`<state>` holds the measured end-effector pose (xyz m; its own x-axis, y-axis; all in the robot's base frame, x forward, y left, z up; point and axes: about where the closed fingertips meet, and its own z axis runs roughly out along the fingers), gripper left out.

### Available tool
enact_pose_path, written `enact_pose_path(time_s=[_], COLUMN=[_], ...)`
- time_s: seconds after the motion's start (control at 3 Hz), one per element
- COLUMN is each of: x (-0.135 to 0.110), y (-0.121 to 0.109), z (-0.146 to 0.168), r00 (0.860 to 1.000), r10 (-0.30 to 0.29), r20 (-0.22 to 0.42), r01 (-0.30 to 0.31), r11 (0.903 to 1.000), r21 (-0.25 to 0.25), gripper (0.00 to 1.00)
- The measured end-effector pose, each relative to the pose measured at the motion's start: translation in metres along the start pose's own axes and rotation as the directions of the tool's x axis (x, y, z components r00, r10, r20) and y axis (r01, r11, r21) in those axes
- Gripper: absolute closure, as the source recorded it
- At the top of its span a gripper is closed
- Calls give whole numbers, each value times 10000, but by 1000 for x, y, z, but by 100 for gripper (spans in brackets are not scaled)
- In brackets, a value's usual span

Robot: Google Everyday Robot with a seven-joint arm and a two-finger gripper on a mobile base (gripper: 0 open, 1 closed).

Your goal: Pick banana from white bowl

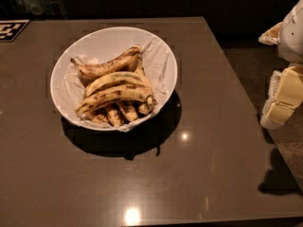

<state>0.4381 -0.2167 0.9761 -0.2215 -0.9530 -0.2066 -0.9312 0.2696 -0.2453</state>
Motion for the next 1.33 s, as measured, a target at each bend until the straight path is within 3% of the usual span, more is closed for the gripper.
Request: enact_pose_path(time_s=[0.67, 1.0, 1.33], x=[-5, -33, -85], y=[2, 15, 31], z=[0, 10, 23], r00=[9999, 9961, 9860], r10=[96, -94, -699], r20=[-132, -876, -1516], r01=[-97, 47, 559], r11=[9999, 9985, 9939], r21=[-75, -536, -947], gripper=[0, 0, 0])
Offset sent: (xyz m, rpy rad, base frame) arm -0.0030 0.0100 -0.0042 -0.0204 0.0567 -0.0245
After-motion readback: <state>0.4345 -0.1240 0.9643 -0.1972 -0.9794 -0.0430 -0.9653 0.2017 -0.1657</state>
